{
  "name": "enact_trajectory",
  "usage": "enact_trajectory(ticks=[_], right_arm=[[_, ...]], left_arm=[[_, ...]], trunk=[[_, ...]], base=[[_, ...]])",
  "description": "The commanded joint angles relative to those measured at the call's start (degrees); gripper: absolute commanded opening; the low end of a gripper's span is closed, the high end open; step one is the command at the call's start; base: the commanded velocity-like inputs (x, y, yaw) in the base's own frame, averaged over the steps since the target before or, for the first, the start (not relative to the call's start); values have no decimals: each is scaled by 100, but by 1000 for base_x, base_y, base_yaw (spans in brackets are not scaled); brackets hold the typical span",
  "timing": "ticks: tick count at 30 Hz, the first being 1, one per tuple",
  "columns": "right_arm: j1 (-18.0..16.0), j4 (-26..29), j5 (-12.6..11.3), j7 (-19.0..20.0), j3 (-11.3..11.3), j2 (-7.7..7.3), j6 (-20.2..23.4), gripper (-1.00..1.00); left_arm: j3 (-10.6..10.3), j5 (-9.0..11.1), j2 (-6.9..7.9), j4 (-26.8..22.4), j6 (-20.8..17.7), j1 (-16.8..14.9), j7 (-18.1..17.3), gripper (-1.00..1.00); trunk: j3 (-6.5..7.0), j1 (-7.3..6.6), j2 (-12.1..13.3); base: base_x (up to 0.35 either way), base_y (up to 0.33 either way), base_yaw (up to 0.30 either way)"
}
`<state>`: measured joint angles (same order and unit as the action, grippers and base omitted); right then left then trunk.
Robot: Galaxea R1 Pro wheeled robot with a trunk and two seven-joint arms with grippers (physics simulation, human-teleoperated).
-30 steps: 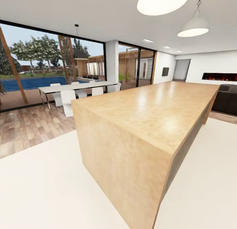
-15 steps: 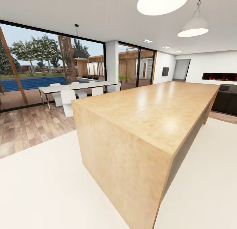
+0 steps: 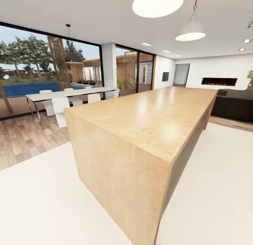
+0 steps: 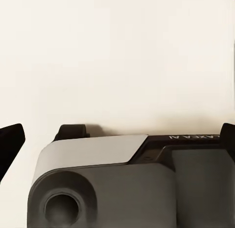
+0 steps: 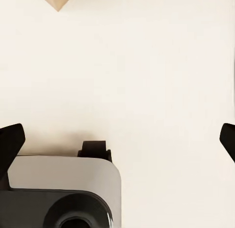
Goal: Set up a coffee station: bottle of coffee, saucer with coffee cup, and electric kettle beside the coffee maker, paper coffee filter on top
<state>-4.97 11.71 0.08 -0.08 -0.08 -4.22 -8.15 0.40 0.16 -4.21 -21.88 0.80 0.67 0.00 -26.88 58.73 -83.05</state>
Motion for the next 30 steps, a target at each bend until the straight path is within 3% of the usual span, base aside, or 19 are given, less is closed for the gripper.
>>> enact_trajectory(ticks=[1,30], right_arm=[[-4,-5,1,-1,-1,0,-20,100],[-4,-2,1,-1,-1,0,-20,100]], left_arm=[[4,2,-1,-9,7,3,0,100],[30,1,0,-9,16,3,0,100]], trunk=[[-5,0,-3],[-5,0,-3]], base=[[0,0,-243],[0,0,-248]])
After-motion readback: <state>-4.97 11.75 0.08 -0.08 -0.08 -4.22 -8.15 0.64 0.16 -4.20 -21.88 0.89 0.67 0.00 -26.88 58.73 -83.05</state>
